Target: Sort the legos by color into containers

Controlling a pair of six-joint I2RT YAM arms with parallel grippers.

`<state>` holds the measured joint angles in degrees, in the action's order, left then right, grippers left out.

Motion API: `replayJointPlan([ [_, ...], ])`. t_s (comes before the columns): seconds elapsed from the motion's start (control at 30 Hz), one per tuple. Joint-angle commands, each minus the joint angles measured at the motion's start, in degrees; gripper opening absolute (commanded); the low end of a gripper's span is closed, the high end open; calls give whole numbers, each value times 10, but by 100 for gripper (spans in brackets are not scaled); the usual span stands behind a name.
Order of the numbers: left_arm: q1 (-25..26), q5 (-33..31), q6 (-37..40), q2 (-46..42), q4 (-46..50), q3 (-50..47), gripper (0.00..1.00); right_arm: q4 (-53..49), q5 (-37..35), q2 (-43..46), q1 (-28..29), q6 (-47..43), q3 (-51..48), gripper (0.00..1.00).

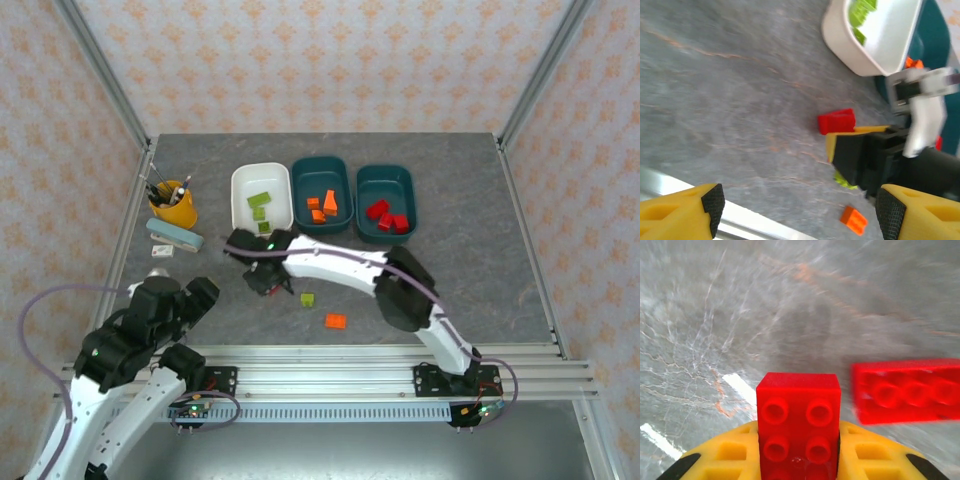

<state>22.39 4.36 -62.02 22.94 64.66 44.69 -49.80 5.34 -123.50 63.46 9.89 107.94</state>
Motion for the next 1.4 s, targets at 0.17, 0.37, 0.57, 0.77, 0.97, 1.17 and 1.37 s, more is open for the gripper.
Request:
replayJointPlan([
  [0.17,11,91,59,177,-253,18,83,33,12,167,-221,55,-102,20],
  [0.37,52,78,85,325,-334,89,83,57,70,132,-370,92,-96,20],
  [0.57,92,53,93,458,-378,171,83,47,94,18,-445,109,6,20],
  [0.77,103,49,110,549,-393,240,83,2,105,-96,-472,95,138,20],
  [0.97,111,56,125,611,-388,295,83,-20,117,-153,-488,94,204,26],
  [1.17,123,64,141,654,-366,326,83,-22,127,-146,-489,100,195,50],
  [1.37,142,58,173,685,-311,358,82,4,117,-58,-487,101,133,58],
])
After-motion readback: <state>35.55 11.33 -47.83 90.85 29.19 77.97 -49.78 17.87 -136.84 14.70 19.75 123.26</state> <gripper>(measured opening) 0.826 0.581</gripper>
